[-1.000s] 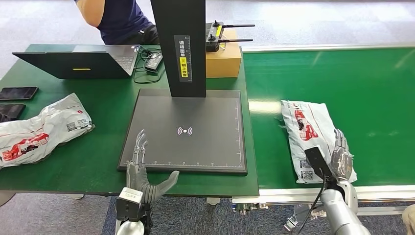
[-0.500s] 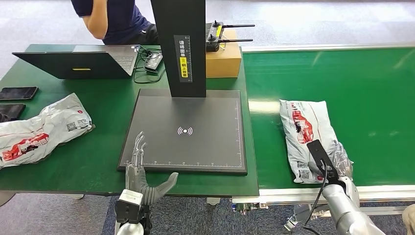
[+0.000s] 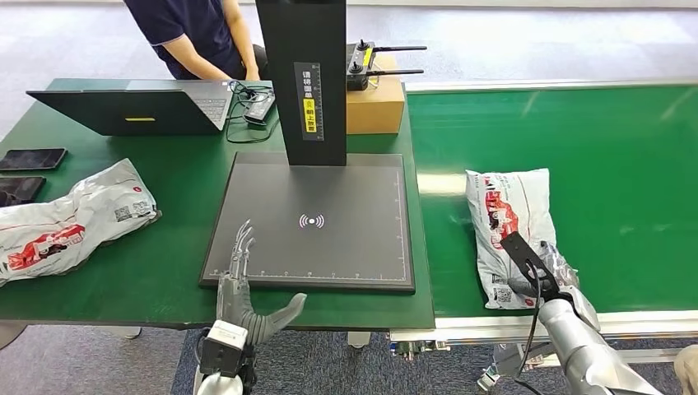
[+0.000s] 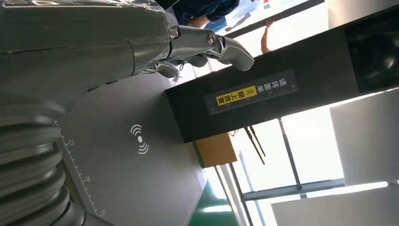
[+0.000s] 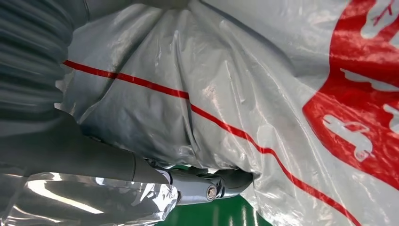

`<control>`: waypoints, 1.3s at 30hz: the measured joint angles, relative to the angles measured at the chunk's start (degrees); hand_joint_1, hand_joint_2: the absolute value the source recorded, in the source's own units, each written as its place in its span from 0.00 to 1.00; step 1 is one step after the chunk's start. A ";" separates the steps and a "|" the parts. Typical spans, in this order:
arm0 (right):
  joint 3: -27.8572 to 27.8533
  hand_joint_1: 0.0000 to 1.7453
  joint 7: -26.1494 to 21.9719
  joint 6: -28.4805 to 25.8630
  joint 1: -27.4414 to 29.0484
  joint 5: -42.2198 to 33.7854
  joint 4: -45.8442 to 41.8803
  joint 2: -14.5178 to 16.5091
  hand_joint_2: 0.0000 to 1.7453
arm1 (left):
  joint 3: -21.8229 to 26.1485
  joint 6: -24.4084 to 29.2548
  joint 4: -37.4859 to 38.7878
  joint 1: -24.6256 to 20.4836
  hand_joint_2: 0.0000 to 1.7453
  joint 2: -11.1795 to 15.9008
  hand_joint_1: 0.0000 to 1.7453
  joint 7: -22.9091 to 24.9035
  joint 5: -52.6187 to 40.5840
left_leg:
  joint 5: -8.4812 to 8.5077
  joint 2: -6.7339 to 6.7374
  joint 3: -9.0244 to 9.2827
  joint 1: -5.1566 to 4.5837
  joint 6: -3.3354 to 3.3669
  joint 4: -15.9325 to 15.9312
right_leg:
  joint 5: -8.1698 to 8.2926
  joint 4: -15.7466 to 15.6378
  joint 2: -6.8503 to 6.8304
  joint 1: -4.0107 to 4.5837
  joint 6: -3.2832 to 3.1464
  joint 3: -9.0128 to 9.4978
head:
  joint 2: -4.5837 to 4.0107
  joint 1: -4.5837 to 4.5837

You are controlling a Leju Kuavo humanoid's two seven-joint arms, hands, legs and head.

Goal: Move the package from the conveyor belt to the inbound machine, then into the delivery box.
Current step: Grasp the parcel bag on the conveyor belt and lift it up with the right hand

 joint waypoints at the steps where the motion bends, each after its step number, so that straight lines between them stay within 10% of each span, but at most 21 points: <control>1: 0.03 0.62 -0.24 -0.15 0.12 0.00 0.03 0.11 1.00 | 0.10 -0.16 0.00 0.01 1.00 -0.04 0.00 0.00 -0.30 | 0.00 0.01 0.03 0.00 0.00 0.00 | 0.00 0.00 0.01 0.00 0.00 0.03 | 0.00 -0.01; 6: 0.06 0.81 -1.06 -0.78 0.37 0.08 0.07 0.36 1.00 | 0.92 -0.71 0.00 0.06 1.00 -0.49 0.00 0.00 -1.56 | 0.01 0.02 0.08 0.01 0.02 0.00 | 0.02 -0.01 0.00 0.00 0.03 0.09 | 0.00 -0.01; 22: -4.08 0.69 -7.47 -13.27 0.37 -3.26 0.09 1.11 1.00 | 3.99 -2.41 -0.14 0.87 1.00 -2.13 0.00 0.00 -4.28 | 0.02 -0.09 -0.16 -0.01 0.09 0.01 | 0.02 -0.05 -0.12 -0.03 0.11 -0.09 | 0.00 -0.01; 27: -9.64 0.39 -15.04 -17.73 0.37 -9.04 -0.21 0.70 1.00 | 4.26 -2.34 -0.35 0.97 1.00 -2.23 0.00 0.00 -4.26 | 0.06 -0.19 -0.43 -0.06 0.14 0.01 | 0.02 -0.04 -0.23 -0.08 0.12 -0.32 | 0.00 -0.01; 33: -14.59 0.75 -25.00 -17.03 0.05 -13.90 -3.88 -0.93 1.00 | 4.33 -1.22 -0.35 1.12 1.00 -2.23 0.00 0.00 -3.26 | 0.07 -0.18 -0.65 -0.11 0.15 0.01 | 0.04 -0.03 -0.22 -0.14 0.14 -0.54 | 0.00 -0.01; 39: -14.47 0.90 -27.98 -14.63 0.44 -15.76 -11.80 -0.97 1.00 | 4.21 -0.69 -0.36 1.37 1.00 -2.23 0.00 0.00 -2.60 | 0.08 -0.19 -0.83 -0.11 0.16 0.01 | 0.04 -0.02 -0.22 -0.14 0.14 -0.72 | 0.00 -0.01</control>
